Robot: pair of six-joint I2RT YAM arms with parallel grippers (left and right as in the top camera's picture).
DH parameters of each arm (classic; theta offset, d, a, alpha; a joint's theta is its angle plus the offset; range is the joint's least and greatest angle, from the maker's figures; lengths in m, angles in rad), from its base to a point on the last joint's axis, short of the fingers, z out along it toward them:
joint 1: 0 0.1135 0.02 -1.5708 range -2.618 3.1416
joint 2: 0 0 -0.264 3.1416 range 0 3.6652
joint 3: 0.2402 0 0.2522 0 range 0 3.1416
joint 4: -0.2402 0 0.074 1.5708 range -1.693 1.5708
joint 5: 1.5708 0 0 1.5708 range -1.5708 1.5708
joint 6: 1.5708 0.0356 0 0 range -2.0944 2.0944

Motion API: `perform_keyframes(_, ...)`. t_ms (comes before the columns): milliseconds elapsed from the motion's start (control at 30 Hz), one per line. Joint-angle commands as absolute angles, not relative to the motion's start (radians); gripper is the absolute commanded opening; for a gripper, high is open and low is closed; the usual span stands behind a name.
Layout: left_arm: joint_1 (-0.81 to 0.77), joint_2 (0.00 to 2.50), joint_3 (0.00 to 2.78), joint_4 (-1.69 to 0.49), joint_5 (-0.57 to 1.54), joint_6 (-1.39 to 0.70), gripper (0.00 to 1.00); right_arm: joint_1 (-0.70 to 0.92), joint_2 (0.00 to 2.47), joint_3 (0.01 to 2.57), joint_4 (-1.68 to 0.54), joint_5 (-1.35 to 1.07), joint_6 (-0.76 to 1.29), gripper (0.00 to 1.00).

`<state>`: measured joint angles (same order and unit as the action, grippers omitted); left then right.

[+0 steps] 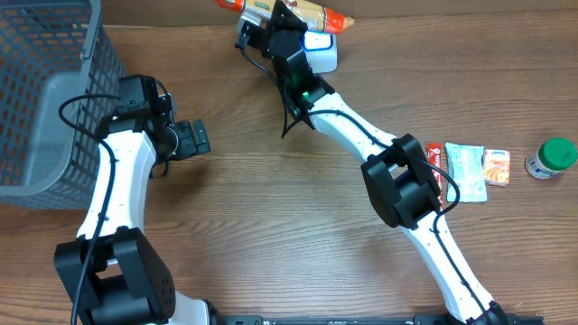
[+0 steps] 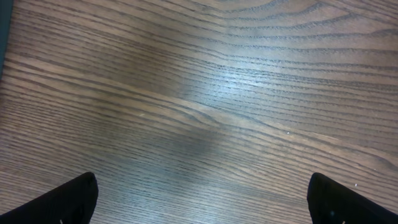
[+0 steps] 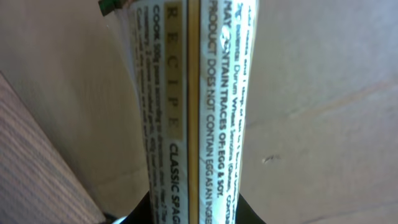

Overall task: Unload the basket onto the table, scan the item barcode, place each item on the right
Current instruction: 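Hold the spaghetti pack in front of the white scanner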

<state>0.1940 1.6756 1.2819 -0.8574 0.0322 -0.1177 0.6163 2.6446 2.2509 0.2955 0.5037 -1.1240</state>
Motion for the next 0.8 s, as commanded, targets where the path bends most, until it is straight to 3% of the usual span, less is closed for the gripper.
perform_keyframes(0,0.189,1.671,1.293,-0.856,0.026,-0.12,1.0,0.603,2.617,2.283,0.347,0.561,-1.127,0.04)
perform_keyframes(767,0.189,1.671,1.293,-0.856,0.026,-0.12,1.0,0.607,2.696,2.276,0.405,0.661,-1.162,0.04)
